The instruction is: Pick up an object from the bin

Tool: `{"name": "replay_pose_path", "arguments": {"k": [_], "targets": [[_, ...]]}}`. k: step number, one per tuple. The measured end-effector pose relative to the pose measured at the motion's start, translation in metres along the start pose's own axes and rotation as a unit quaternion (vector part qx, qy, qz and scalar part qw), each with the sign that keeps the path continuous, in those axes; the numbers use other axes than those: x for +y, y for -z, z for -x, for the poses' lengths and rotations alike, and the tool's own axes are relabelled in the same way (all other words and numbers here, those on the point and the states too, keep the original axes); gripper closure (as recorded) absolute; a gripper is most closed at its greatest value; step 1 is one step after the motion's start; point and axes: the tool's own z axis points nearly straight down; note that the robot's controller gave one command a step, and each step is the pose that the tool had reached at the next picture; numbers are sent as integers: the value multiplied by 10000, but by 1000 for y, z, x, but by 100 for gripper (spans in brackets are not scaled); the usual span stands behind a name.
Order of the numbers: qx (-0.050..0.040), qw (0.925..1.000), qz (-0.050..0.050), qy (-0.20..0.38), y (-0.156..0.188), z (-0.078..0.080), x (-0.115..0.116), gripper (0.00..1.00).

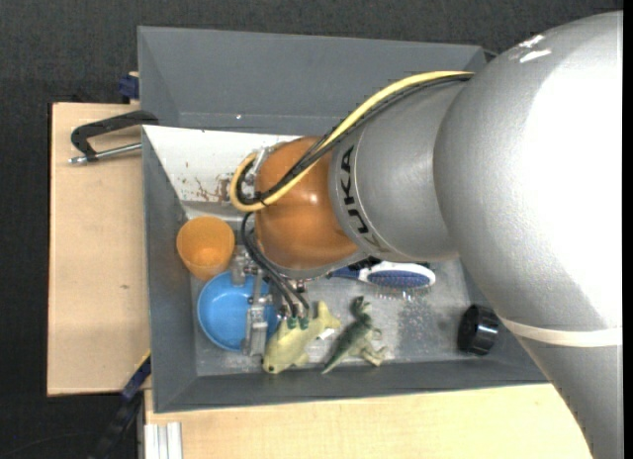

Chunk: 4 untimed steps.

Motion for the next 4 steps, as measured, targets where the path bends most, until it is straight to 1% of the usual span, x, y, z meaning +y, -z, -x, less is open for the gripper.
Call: {"name": "replay_pose_path", "arguments": {"k": [1, 2, 3, 4], "targets": [[32, 10000, -17, -13, -5, -2, -2, 100], [37, 10000, -18, -15, -5, -2, -2, 0], [27, 10000, -16, -17, -4, -2, -2, 100], [-18, 9994, -6, 332, 181, 26, 4, 100]]}}
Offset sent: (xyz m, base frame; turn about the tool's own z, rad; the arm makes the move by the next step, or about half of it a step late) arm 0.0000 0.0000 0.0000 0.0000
